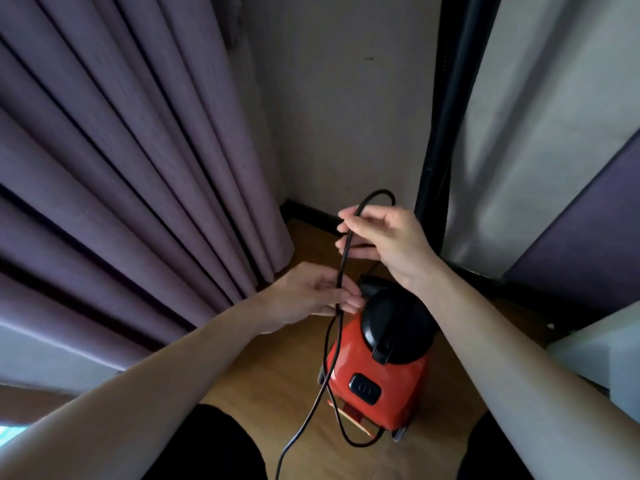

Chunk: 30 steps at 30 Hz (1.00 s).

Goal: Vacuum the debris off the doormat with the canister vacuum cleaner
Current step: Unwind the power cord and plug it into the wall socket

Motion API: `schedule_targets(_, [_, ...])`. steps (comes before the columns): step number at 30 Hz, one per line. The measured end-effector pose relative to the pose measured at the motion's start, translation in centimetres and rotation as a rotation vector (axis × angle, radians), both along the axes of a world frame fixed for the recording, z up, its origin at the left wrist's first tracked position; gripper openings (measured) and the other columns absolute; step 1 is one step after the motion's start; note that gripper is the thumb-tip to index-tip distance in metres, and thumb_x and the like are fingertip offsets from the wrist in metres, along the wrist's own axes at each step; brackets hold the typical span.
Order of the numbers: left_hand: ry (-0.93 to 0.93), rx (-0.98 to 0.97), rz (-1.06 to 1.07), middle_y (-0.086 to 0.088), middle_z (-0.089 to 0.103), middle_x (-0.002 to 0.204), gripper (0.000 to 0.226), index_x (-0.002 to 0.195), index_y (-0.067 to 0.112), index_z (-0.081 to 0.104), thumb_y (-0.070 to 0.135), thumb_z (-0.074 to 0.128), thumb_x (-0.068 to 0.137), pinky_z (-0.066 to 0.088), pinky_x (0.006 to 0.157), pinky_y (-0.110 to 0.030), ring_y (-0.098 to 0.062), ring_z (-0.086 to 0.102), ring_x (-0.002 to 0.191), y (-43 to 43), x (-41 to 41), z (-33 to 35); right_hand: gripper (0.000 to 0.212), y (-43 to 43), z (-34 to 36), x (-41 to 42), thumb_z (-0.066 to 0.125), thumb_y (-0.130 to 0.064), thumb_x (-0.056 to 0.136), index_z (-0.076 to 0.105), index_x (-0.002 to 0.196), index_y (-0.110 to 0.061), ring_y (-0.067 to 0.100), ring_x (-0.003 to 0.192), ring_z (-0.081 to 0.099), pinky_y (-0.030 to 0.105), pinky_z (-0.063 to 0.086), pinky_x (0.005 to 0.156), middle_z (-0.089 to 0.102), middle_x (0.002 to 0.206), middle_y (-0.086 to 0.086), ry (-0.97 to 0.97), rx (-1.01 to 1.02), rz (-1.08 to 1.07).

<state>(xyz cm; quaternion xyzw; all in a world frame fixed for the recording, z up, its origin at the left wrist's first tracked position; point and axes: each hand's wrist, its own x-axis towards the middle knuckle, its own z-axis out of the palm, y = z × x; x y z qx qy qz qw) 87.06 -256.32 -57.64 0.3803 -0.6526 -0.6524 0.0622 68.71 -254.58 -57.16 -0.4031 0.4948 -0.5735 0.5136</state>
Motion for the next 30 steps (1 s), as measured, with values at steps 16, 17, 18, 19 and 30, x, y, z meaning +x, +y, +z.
schedule_targets(16, [0.596, 0.162, 0.539, -0.013, 0.074, 0.107, 0.016, 0.110, 0.003, 0.064, 0.003, 0.052, 0.100, 0.059, 0.087, -0.032, -0.022, 0.072, 0.102, -4.6, -3.9, 5.4, 0.023, 5.6, -3.7, 5.1, 0.062, -0.019, 0.100, 0.071, 0.113, -0.002, 0.026, 0.093, 0.077, 0.036, 0.061, 0.086, 0.079, 0.100, 0.011, 0.001, 0.233, 0.313])
schedule_targets(17, [0.604, 0.165, 0.559, -0.012, 0.074, 0.110, 0.017, 0.112, 0.003, 0.063, 0.005, 0.051, 0.100, 0.059, 0.087, -0.033, -0.022, 0.071, 0.104, -4.8, -3.9, 5.5, 0.021, 5.3, -3.2, 5.0, 0.060, -0.018, 0.101, 0.072, 0.109, -0.003, 0.027, 0.092, 0.077, 0.035, 0.062, 0.082, 0.079, 0.098, 0.012, -0.012, 0.211, 0.277])
schedule_targets(18, [0.585, 0.148, 0.568, -0.010, 0.072, 0.115, 0.018, 0.116, 0.005, 0.062, 0.009, 0.052, 0.101, 0.058, 0.089, -0.033, -0.021, 0.069, 0.109, -5.0, -3.8, 5.4, 0.021, 4.9, -2.5, 4.7, 0.059, -0.018, 0.101, 0.072, 0.107, -0.004, 0.027, 0.090, 0.077, 0.035, 0.062, 0.080, 0.079, 0.096, 0.012, -0.022, 0.189, 0.242])
schedule_targets(19, [0.537, 0.118, 0.559, -0.008, 0.070, 0.122, 0.022, 0.120, 0.006, 0.061, 0.016, 0.053, 0.101, 0.057, 0.092, -0.033, -0.020, 0.066, 0.115, -5.1, -3.5, 5.2, 0.021, 4.3, -1.7, 4.2, 0.058, -0.019, 0.101, 0.072, 0.106, -0.005, 0.026, 0.087, 0.077, 0.035, 0.063, 0.077, 0.079, 0.094, 0.011, -0.032, 0.168, 0.210])
schedule_targets(30, [0.080, -0.051, -0.002, -0.013, 0.075, 0.107, 0.021, 0.110, -0.001, 0.069, 0.012, 0.062, 0.095, 0.054, 0.095, -0.032, -0.018, 0.071, 0.102, -0.8, -1.5, 2.4, 0.031, -2.1, 4.1, -2.6, 0.060, -0.027, 0.101, 0.068, 0.114, 0.000, 0.025, 0.093, 0.077, 0.033, 0.063, 0.080, 0.079, 0.101, 0.010, -0.069, 0.123, 0.045])
